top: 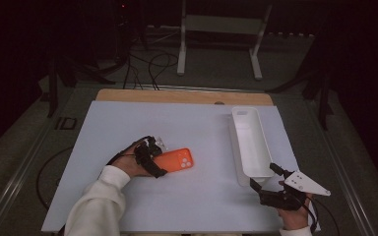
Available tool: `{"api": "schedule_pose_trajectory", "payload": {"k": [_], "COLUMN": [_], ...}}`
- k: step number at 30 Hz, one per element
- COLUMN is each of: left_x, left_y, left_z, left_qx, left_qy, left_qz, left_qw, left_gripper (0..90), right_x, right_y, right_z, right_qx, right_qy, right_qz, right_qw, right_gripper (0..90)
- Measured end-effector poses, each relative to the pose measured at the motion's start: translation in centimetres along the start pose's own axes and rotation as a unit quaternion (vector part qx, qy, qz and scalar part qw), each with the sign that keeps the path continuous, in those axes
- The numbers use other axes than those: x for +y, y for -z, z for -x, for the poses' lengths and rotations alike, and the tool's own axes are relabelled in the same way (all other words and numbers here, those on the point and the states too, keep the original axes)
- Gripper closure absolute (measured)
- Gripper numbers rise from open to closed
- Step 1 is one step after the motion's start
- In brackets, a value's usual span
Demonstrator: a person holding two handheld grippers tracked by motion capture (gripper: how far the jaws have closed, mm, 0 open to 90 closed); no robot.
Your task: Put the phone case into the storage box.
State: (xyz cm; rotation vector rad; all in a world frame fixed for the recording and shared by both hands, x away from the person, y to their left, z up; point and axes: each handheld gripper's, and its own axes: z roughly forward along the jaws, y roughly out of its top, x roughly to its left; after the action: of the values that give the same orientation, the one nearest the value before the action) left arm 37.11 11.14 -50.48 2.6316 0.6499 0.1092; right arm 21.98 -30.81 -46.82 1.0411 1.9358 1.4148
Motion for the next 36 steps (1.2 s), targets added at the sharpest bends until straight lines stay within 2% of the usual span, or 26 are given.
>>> {"api": "schedule_pose_trajectory", "payload": {"k": [3,10,13,20,23,27,28,33,36], "left_x": [-0.01,-0.07,-0.08,-0.13,-0.25,-0.39,-0.44,-0.43,-0.3], "left_y": [0.11,0.52,0.76,0.81,1.01,0.78,0.53,0.22,0.11], "left_z": [0.12,0.16,0.11,0.14,0.07,0.25,0.36,0.4,0.61], "left_qx": [0.004,-0.001,-0.008,-0.011,-0.018,-0.016,-0.015,-0.015,-0.006], "left_qy": [-0.003,0.004,0.009,0.013,0.019,0.012,0.007,0.006,-0.002], "left_qz": [0.0,0.014,0.025,0.027,0.035,0.022,0.012,0.005,-0.002], "left_qw": [1.0,0.9999,0.9996,0.9995,0.999,0.9996,0.9998,0.9999,1.0], "left_gripper": [14.8,15.0,15.1,15.2,15.2,15.1,15.1,15.1,14.7], "right_x": [0.0,0.02,0.03,0.04,0.03,0.03,0.04,0.04,0.04], "right_y": [0.05,0.04,0.04,0.04,0.06,0.02,0.01,0.02,0.01], "right_z": [0.0,-0.03,-0.03,-0.06,-0.02,-0.05,-0.07,-0.04,-0.02], "right_qx": [-0.001,-0.001,-0.001,-0.001,-0.002,0.0,-0.001,-0.001,-0.001], "right_qy": [-0.001,0.001,0.002,0.002,0.001,0.002,0.002,0.002,0.002], "right_qz": [-0.001,0.001,0.001,0.001,0.001,0.001,0.001,0.001,0.002], "right_qw": [1.0,1.0,1.0,1.0,1.0,1.0,1.0,1.0,1.0], "right_gripper": [8.4,8.4,8.4,8.4,8.4,8.4,8.4,8.4,8.4]}}
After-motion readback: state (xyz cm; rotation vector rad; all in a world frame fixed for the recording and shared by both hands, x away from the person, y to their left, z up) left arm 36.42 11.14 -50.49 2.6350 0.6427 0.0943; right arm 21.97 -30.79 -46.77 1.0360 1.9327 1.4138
